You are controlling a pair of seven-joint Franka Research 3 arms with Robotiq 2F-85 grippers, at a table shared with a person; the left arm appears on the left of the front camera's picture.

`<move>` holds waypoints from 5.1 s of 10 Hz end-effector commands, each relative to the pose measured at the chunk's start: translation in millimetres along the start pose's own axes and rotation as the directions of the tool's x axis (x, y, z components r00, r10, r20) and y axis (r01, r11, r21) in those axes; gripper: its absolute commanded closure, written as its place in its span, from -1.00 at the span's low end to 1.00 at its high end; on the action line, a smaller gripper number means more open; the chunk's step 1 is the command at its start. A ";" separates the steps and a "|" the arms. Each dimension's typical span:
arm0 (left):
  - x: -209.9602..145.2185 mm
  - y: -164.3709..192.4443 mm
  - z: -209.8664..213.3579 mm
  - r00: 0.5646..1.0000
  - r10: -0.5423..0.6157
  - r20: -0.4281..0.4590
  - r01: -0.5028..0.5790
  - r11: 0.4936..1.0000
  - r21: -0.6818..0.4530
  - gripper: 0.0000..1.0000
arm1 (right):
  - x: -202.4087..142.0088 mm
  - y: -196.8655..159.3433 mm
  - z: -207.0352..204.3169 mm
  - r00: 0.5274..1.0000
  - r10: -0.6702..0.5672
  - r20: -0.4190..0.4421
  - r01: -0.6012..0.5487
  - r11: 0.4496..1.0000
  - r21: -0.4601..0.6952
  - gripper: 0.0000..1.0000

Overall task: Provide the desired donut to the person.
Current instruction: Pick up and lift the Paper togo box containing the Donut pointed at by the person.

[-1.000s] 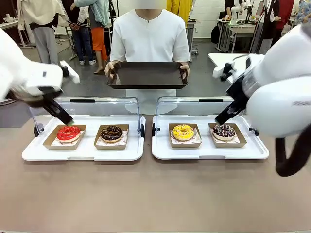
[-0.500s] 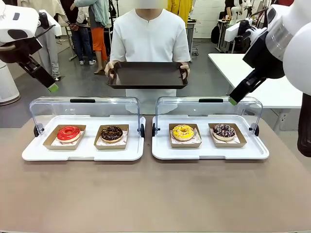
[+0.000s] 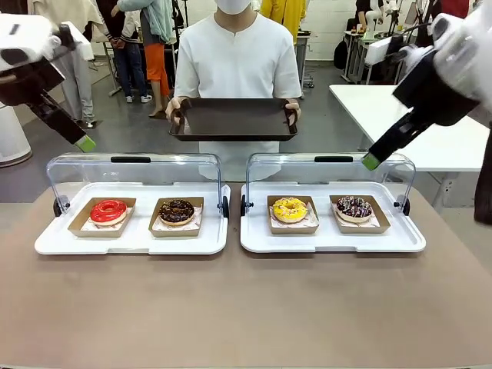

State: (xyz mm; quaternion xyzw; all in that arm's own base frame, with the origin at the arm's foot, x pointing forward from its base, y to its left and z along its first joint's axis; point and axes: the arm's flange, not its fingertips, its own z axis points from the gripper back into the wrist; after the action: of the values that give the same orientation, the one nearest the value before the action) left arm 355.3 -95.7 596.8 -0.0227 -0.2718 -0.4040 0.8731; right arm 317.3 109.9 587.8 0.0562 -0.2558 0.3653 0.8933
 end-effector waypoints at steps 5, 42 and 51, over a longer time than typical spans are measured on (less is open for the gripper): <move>-65.3 76.1 42.9 0.930 -0.069 0.362 0.263 0.813 -0.520 -1.00 | -64.5 -169.5 57.3 0.961 0.136 0.242 -0.272 0.631 0.727 -1.00; -106.5 144.7 53.3 0.848 -0.151 0.507 0.365 0.861 -0.355 -1.00 | -91.0 -238.5 66.5 0.907 0.011 0.421 -0.247 0.824 0.511 -1.00; -98.8 134.0 12.3 0.867 -0.433 0.246 0.495 0.805 -0.328 -1.00 | -91.0 -238.5 66.5 0.907 0.011 0.421 -0.247 0.824 0.511 -1.00</move>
State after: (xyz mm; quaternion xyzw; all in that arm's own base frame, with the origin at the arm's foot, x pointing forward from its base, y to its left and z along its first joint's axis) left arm 380.3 74.9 597.3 -0.2072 -0.2937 -0.6147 0.7021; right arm 397.4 -140.0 619.8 0.3647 -0.3192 0.4626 0.7424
